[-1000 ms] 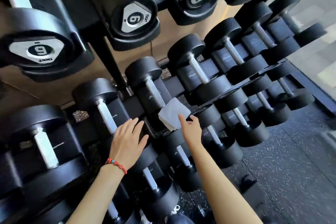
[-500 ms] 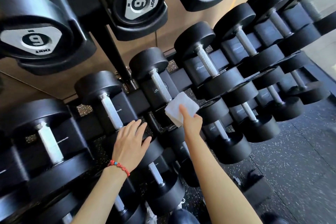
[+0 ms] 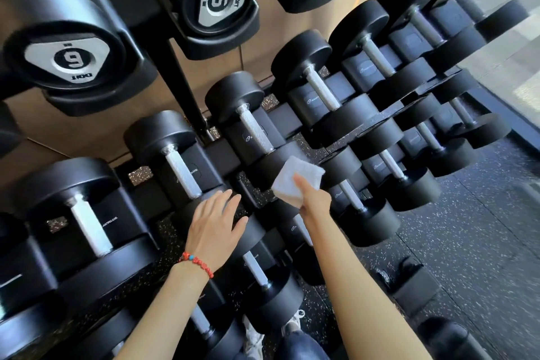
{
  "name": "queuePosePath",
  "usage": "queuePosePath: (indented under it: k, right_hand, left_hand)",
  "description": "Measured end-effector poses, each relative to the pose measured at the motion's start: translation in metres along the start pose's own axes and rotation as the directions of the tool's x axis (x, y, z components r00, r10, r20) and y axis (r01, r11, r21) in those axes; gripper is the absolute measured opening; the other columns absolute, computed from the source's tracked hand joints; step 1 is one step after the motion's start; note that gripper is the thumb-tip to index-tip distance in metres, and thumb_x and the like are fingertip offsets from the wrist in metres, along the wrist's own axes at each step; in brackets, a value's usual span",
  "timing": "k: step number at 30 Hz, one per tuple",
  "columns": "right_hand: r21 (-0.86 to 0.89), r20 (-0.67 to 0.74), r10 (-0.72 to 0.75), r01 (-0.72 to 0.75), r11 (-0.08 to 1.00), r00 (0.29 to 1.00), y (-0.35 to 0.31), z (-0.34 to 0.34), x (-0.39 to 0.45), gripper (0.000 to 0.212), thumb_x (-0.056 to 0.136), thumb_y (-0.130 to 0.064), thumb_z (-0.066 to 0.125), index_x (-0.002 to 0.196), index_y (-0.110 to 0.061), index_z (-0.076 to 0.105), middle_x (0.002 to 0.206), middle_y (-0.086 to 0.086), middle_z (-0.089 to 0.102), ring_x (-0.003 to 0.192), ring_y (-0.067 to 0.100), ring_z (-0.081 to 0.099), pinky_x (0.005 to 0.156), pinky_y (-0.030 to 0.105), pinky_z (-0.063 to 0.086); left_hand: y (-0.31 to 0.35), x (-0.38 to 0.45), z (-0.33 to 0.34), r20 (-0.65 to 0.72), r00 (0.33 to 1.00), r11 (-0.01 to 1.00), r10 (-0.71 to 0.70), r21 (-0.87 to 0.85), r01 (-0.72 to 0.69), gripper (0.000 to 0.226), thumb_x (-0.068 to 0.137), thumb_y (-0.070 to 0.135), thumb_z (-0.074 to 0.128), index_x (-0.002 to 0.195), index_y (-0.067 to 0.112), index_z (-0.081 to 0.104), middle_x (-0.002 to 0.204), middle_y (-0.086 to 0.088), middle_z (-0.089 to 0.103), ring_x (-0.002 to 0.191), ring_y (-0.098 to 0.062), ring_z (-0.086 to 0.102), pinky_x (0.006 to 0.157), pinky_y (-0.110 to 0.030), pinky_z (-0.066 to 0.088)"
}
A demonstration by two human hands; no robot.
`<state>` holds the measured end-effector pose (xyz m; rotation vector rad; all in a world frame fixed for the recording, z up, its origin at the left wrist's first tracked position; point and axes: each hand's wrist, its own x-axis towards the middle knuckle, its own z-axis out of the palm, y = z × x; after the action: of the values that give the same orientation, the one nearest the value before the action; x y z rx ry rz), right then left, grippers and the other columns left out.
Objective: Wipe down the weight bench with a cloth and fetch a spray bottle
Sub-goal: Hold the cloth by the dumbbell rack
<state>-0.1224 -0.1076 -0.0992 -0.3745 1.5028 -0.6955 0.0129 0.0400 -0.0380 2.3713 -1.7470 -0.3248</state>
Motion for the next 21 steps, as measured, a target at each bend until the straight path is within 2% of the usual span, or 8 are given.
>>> queuePosePath:
  k: [4, 7, 9, 11, 14, 18, 21]
  right_hand:
    - [0.046, 0.07, 0.018, -0.022, 0.999, 0.997, 0.017, -0.032, -0.021, 0.026, 0.076, -0.011, 0.072, 0.097, -0.003, 0.057, 0.083, 0.005, 0.066, 0.068, 0.017, 0.064, 0.052, 0.025, 0.052]
    - [0.077, 0.081, -0.002, -0.005, 0.997, 0.997, 0.03, -0.058, -0.038, 0.029, 0.079, -0.01, 0.068, 0.104, 0.001, 0.058, 0.09, 0.01, 0.067, 0.072, 0.021, 0.065, 0.064, 0.033, 0.055]
    - [0.114, 0.075, -0.027, 0.018, 0.993, 0.997, 0.036, -0.074, -0.051, 0.031, 0.081, -0.009, 0.067, 0.107, 0.003, 0.057, 0.096, 0.013, 0.066, 0.076, 0.023, 0.064, 0.065, 0.033, 0.054]
    - [0.172, 0.063, -0.057, 0.046, 0.984, 0.996, 0.042, -0.091, -0.066, 0.028, 0.082, -0.007, 0.064, 0.107, 0.005, 0.057, 0.094, 0.012, 0.066, 0.072, 0.02, 0.064, 0.061, 0.03, 0.054]
    - [0.233, 0.02, -0.076, 0.069, 0.97, 0.997, 0.05, -0.122, -0.088, 0.022, 0.082, -0.004, 0.062, 0.103, 0.003, 0.058, 0.096, 0.013, 0.065, 0.074, 0.022, 0.063, 0.067, 0.032, 0.053]
    - [0.214, -0.067, -0.091, 0.104, 0.971, 0.994, 0.062, -0.174, -0.115, 0.012, 0.08, -0.007, 0.066, 0.091, -0.005, 0.061, 0.086, 0.007, 0.068, 0.068, 0.018, 0.064, 0.052, 0.023, 0.052]
    - [0.201, -0.117, -0.149, 0.171, 0.965, 0.982, 0.074, -0.211, -0.13, 0.016, 0.08, -0.006, 0.065, 0.095, -0.005, 0.063, 0.085, 0.006, 0.069, 0.074, 0.021, 0.064, 0.064, 0.031, 0.052]
  left_hand:
    - [0.003, -0.012, -0.005, 0.016, 0.998, 0.998, 0.059, -0.005, -0.059, 0.045, 0.077, 0.016, 0.075, 0.115, -0.002, 0.062, 0.119, -0.022, 0.061, 0.112, -0.039, 0.057, 0.092, -0.052, 0.044]
    - [0.009, -0.023, -0.007, -0.003, 0.993, 0.993, 0.12, -0.004, -0.12, 0.042, 0.075, 0.014, 0.077, 0.11, -0.004, 0.064, 0.113, -0.023, 0.064, 0.106, -0.04, 0.06, 0.087, -0.053, 0.047]
    - [0.014, -0.031, -0.008, -0.005, 0.986, 0.986, 0.165, 0.001, -0.165, 0.039, 0.078, 0.02, 0.069, 0.108, -0.004, 0.065, 0.111, -0.023, 0.065, 0.103, -0.04, 0.062, 0.085, -0.052, 0.049]
    - [0.021, -0.039, -0.008, 0.023, 0.977, 0.977, 0.213, -0.004, -0.213, 0.043, 0.08, 0.028, 0.056, 0.107, -0.004, 0.066, 0.109, -0.022, 0.066, 0.102, -0.039, 0.063, 0.084, -0.052, 0.049]
    - [0.037, -0.051, -0.005, 0.077, 0.956, 0.959, 0.284, -0.027, -0.282, 0.053, 0.083, 0.035, 0.039, 0.109, -0.003, 0.065, 0.112, -0.022, 0.065, 0.104, -0.038, 0.061, 0.086, -0.053, 0.049]
    - [0.069, -0.066, 0.003, 0.109, 0.914, 0.92, 0.391, -0.04, -0.389, 0.05, 0.083, 0.034, 0.043, 0.109, -0.003, 0.066, 0.112, -0.022, 0.065, 0.105, -0.037, 0.062, 0.086, -0.052, 0.05]
    - [0.095, -0.077, 0.01, 0.121, 0.863, 0.87, 0.491, -0.021, -0.493, 0.049, 0.082, 0.032, 0.042, 0.103, -0.004, 0.068, 0.105, -0.022, 0.067, 0.099, -0.037, 0.065, 0.081, -0.051, 0.052]
